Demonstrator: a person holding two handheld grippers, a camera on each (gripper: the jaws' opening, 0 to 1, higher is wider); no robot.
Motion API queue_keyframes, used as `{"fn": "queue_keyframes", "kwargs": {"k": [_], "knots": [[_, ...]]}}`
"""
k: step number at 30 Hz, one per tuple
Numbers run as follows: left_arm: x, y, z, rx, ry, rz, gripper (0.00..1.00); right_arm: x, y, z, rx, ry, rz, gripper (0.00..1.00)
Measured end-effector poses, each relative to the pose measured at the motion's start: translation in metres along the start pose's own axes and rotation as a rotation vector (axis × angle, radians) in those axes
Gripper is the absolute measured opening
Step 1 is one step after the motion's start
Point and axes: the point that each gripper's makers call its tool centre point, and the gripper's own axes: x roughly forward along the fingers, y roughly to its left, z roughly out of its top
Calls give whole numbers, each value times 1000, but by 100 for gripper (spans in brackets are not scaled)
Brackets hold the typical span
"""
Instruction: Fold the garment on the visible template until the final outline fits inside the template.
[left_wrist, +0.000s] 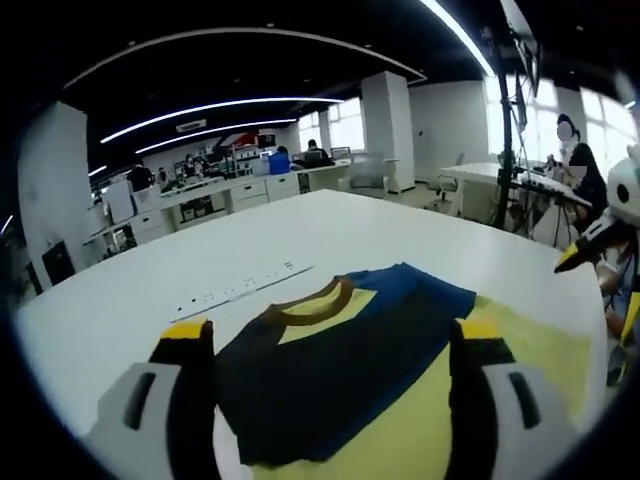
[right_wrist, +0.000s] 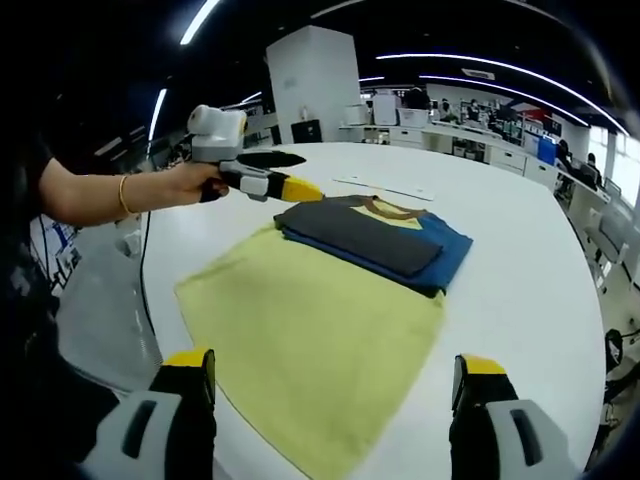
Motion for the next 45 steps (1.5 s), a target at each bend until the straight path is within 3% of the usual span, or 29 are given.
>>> {"fn": "queue_keyframes", "kwargs": {"k": [9,17,24,45], "knots": [[-25,27,-25,-27,42,35,92,2,1,0,-6,8,5,100],[-49,50,-47,-31,86,70,82,6,5,2,-11,14,14,100],[-64,67,-70,-53,128,110,59,8,5,5,-7,10,8,100],[-50,79,-114,-55,230,134,20,5,1,4,13,6,-3,100]]}}
